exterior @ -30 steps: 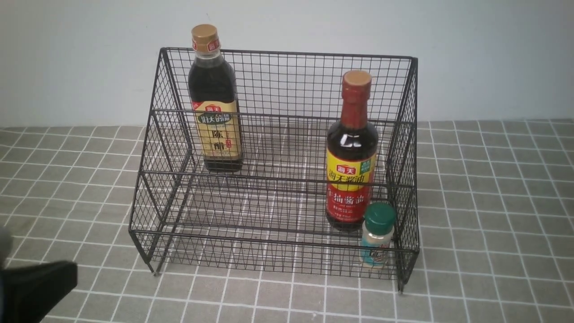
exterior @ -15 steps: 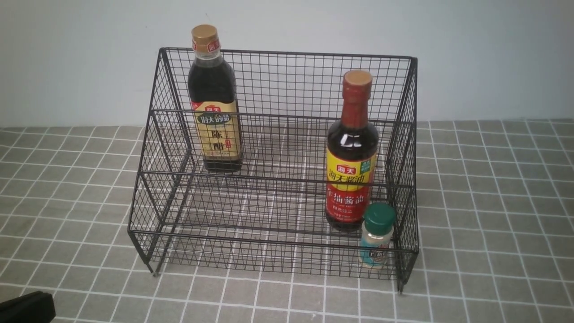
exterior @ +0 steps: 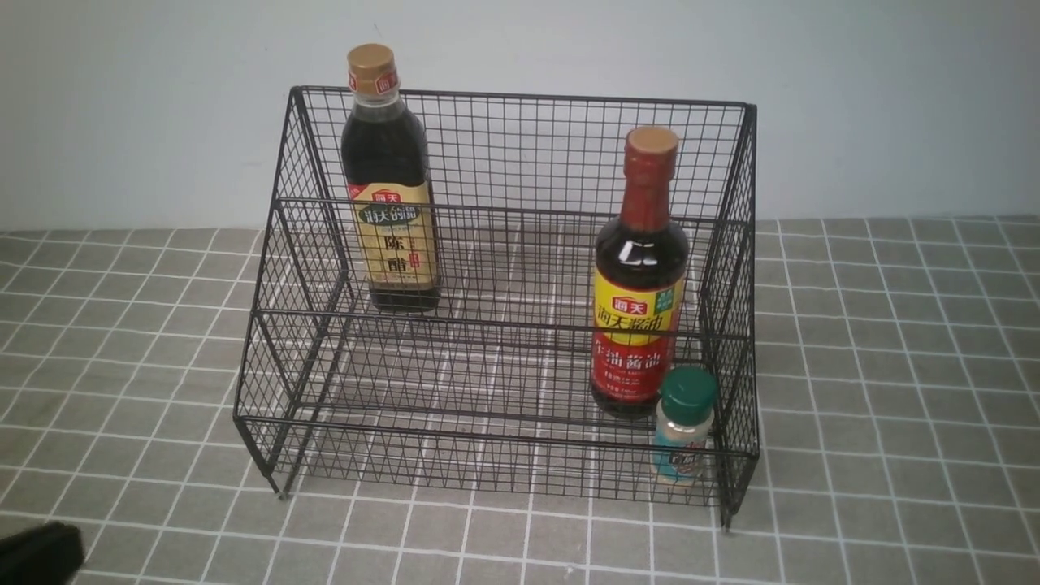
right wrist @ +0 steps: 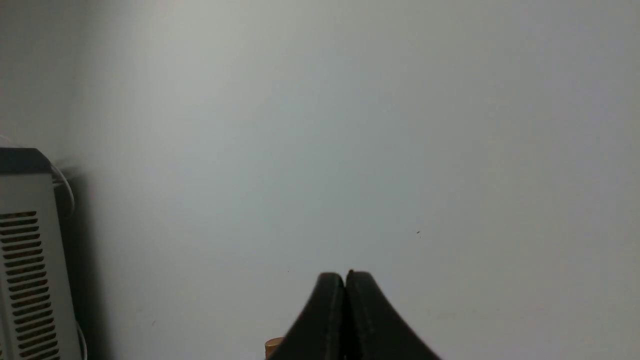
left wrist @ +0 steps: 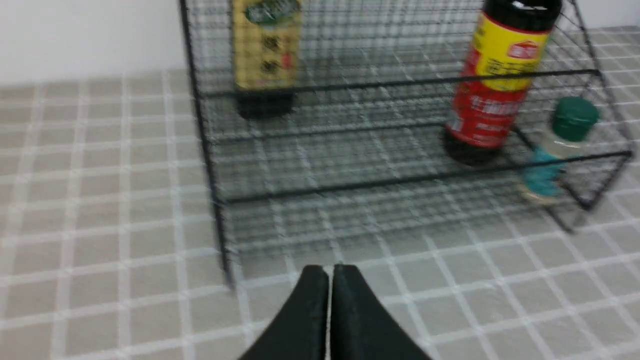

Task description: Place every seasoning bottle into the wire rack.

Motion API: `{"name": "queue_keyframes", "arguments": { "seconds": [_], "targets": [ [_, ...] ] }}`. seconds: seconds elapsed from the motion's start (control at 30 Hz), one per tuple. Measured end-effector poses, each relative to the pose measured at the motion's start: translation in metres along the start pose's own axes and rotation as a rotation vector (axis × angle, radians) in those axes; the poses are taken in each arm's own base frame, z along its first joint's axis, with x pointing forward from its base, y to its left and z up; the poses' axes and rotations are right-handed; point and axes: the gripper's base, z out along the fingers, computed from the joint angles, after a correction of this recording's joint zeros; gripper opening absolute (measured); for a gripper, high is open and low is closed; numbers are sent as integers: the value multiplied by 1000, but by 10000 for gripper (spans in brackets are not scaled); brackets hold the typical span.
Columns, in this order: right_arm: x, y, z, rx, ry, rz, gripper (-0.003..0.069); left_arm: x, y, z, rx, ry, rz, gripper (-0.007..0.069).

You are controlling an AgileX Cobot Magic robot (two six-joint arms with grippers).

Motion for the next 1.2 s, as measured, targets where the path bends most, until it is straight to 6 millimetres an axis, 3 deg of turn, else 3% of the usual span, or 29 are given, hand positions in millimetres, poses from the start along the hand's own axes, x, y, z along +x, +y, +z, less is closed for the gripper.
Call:
{"name": "queue_keyframes", "arguments": {
  "seconds": [0.1, 0.23, 0.43, 0.6, 1.2],
  "targets": [
    [0, 0, 0, 0, 0, -1, -11, 15, 7, 6, -77, -92, 55, -7],
    [0, 0, 0, 0, 0, -1, -11, 51, 18, 21, -194, -201, 72, -7],
    [0, 0, 0, 0, -1, -1, -11, 97, 28, 40, -303, -122, 42, -7],
    [0, 0, 0, 0, -1, -1, -11, 106, 28, 41, -303, -33, 27, -7],
    [0, 0, 0, -1, -2, 6, -12, 106, 28, 41, -302, -29, 26, -7]
  ]
}}
